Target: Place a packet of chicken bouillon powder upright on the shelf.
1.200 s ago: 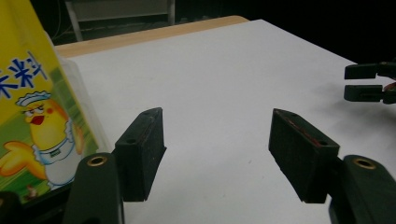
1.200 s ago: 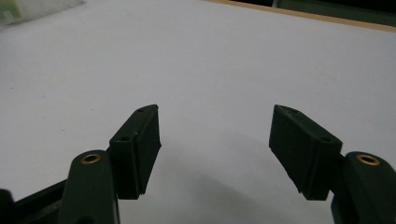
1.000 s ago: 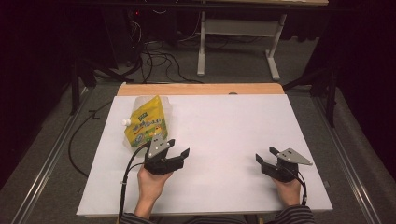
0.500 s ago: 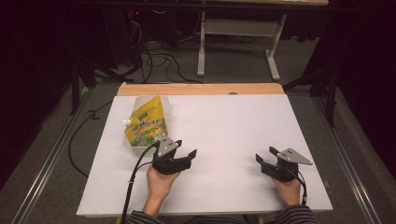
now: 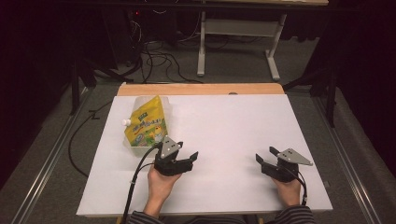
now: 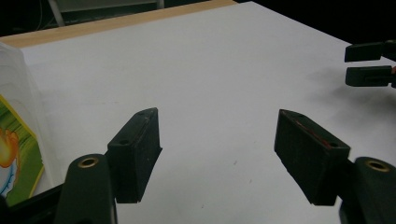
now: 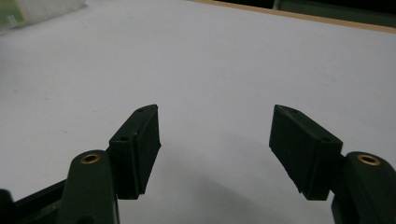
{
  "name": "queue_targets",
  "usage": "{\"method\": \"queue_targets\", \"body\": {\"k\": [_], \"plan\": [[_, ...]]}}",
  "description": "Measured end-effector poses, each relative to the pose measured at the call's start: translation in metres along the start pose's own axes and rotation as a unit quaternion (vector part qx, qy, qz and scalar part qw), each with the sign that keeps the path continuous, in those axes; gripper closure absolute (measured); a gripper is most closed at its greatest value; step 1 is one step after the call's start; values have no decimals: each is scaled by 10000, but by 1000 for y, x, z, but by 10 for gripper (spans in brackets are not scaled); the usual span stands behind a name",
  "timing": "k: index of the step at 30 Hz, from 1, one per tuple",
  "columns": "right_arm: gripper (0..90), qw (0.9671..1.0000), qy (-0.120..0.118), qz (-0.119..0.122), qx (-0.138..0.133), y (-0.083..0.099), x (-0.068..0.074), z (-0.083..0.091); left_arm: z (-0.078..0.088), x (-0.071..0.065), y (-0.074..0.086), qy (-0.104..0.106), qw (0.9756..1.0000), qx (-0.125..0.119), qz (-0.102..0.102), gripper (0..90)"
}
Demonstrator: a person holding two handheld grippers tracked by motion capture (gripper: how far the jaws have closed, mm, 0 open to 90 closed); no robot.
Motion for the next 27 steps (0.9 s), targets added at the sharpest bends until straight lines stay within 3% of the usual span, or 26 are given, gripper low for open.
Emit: {"method": "queue_targets", "body": {"k": [12,24,27], "plan": [[340,10000,-13,-26,-4,0,0,1,-16,2,4,73,9999,67,56,311],[340,10000,-23,-16,-7,0,0,0,-33,3,12,36,9999,155,-50,304],[341,10000,-19,-12,2,0,0,0,-35,3,14,72,9999,84,11,304]]}}
Point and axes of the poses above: each handheld gripper's, and its own axes: z roughly backward along the jaws, y roughly out of its underside, x roughly to its left, the point moved 3 cm from there along -z, roughly forward along the jaws, and after that the axes turned 14 degrees about y, right-handed, at the moved point
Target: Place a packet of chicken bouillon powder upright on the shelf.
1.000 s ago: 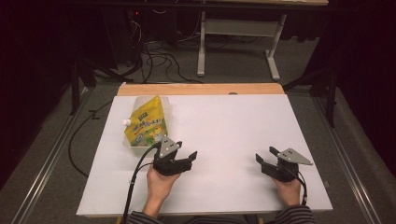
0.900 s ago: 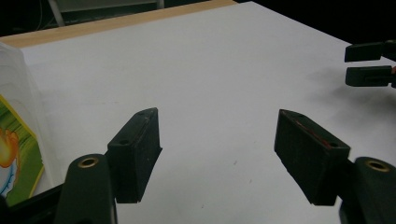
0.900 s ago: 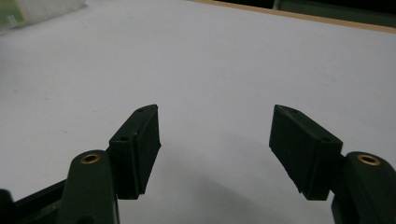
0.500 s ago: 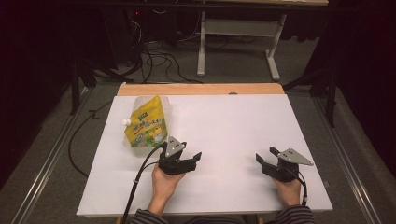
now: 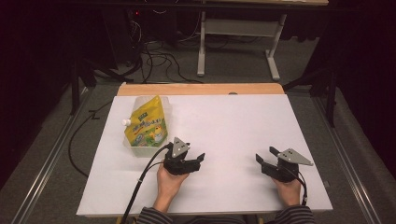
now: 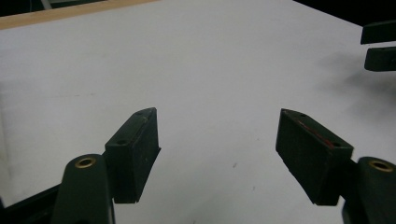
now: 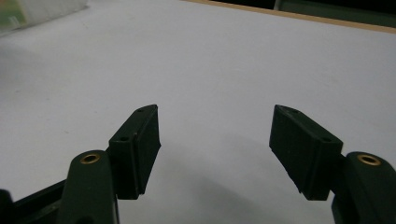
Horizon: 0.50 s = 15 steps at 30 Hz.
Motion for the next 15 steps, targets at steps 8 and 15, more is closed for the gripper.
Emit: {"method": "queue_targets", "body": {"k": [8,15], "plan": [[341,10000,-6,8,-3,0,0,0,-7,4,8,-76,9999,124,-31,302],[341,10000,-5,-49,28,0,0,0,-12,9,14,-66,10000,52,40,302]]}}
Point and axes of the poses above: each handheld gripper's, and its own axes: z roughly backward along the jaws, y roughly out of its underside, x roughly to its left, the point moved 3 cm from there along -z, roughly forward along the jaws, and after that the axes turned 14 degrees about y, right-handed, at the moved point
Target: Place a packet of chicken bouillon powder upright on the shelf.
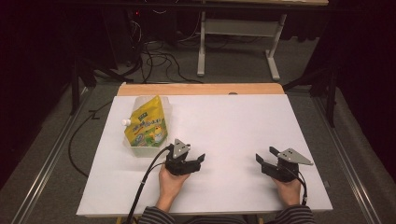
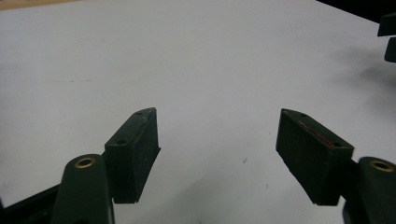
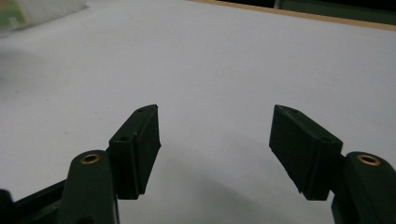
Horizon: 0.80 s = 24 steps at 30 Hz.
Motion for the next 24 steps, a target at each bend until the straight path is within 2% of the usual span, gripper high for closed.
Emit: {"method": "queue_targets", "body": {"k": [7,19,24], "plan": [[340,10000,-12,-31,2,0,-1,0,-6,5,6,-74,9999,95,34,301],[342,10000,-19,-12,25,0,0,0,-8,7,6,-189,9998,28,48,300],[342,10000,-20,8,25,0,0,0,-9,6,7,-253,9997,36,-5,299]]}}
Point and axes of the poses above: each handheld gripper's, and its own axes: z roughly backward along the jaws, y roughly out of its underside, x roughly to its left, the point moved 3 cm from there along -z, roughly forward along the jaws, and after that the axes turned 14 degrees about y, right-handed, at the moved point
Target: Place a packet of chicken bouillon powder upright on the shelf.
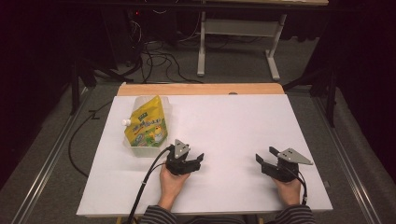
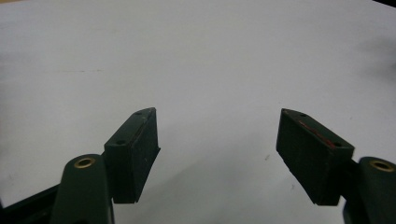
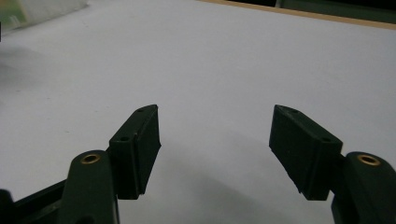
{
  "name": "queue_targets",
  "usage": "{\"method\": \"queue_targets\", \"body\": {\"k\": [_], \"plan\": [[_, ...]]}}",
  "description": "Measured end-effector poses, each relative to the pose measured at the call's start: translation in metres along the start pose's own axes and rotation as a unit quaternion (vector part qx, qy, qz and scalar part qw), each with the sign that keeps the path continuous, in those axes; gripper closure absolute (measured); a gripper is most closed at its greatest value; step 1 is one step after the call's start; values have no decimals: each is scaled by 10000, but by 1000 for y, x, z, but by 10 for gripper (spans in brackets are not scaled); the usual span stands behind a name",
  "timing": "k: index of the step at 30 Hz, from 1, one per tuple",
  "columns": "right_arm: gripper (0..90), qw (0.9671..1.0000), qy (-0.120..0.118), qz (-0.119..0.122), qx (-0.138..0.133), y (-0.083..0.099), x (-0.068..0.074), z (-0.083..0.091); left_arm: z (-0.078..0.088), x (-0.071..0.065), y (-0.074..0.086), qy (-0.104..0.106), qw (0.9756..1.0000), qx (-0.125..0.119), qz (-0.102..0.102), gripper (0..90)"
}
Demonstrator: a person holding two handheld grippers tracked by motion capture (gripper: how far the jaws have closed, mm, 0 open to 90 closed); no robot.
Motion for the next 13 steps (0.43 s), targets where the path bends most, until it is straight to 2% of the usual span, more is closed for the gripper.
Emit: {"method": "queue_targets", "body": {"k": [3,4,13], "plan": [[342,10000,-4,2,4,0,0,0,0,-2,0,-49,10000,0,-66,299],[341,10000,-10,37,-15,0,0,0,-1,-3,0,-114,9998,9,-146,299],[342,10000,-7,39,-4,0,1,0,-1,-5,1,-107,9997,38,-219,330]]}}
Point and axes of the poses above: each handheld gripper's, and its own axes: z roughly backward along the jaws, y roughly out of its underside, x roughly to its left, the point moved 3 cm from there along -z, roughly forward along the jaws, and after that the axes turned 14 degrees about y, right-handed, at the moved point
